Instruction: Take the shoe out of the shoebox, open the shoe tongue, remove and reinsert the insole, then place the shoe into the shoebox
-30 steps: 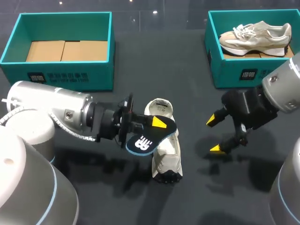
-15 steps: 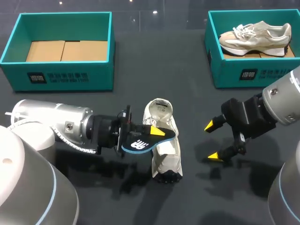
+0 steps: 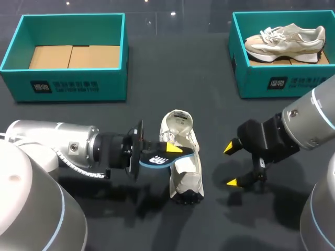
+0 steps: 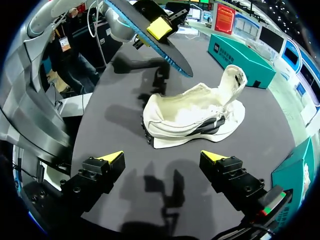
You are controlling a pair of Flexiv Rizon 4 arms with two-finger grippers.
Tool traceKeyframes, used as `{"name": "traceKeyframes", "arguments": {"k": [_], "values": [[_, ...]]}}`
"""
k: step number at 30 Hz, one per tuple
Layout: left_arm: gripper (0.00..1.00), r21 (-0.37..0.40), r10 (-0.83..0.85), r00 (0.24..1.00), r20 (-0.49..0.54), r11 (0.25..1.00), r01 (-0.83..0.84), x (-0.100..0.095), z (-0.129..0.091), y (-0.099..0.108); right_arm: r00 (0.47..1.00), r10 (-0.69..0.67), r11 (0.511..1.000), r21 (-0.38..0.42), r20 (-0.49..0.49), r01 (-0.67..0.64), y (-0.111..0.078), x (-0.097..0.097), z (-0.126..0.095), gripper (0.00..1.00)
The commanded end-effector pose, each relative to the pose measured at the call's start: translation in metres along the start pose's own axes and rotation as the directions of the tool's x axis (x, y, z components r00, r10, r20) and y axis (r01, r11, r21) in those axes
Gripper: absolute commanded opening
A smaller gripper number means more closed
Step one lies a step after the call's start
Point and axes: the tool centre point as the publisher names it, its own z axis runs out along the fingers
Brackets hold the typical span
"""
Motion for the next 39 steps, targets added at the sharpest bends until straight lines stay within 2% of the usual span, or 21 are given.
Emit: {"name": "traceKeyframes", "arguments": {"k": [1, 9, 14, 21, 31, 36, 39], "values": [[0.0, -0.026, -0.016, 1.0, 0.022, 1.0, 0.016, 0.014, -0.008, -0.01, 1.0, 0.011, 1.0, 0.014, 0.007, -0.011, -0.001, -0.002, 0.014, 1.0], [0.0, -0.02, -0.058, 0.998, 0.004, 0.998, 0.059, 0.027, -0.007, -0.001, 1.0, 0.028, 0.999, 0.029, 0.01, -0.028, -0.002, -0.002, 0.031, 1.0], [0.0, -0.051, -0.078, 0.997, -0.011, 0.996, 0.078, 0.032, -0.006, 0.007, 0.999, 0.043, 0.998, 0.052, 0.025, -0.045, 0.001, -0.006, 0.039, 1.0], [0.0, -0.055, -0.077, 0.997, -0.013, 0.996, 0.076, 0.031, -0.006, 0.007, 0.998, 0.055, 0.992, 0.112, 0.042, -0.059, 0.007, -0.015, 0.043, 1.0], [0.0, -0.055, -0.077, 0.997, -0.013, 0.996, 0.076, 0.031, -0.006, 0.007, 0.998, 0.055, 0.992, 0.112, 0.042, -0.059, 0.007, -0.015, 0.043, 1.0], [0.0, -0.017, -0.095, 0.995, -0.028, 0.995, 0.094, 0.028, 0.007, 0.017, 0.998, 0.036, 0.993, 0.11, 0.042, -0.041, 0.007, -0.021, 0.045, 1.0], [0.0, -0.007, -0.083, 0.996, -0.027, 0.997, 0.083, 0.024, 0.012, 0.018, 0.998, 0.038, 0.99, 0.136, 0.04, -0.043, 0.008, -0.026, 0.046, 1.0]]}}
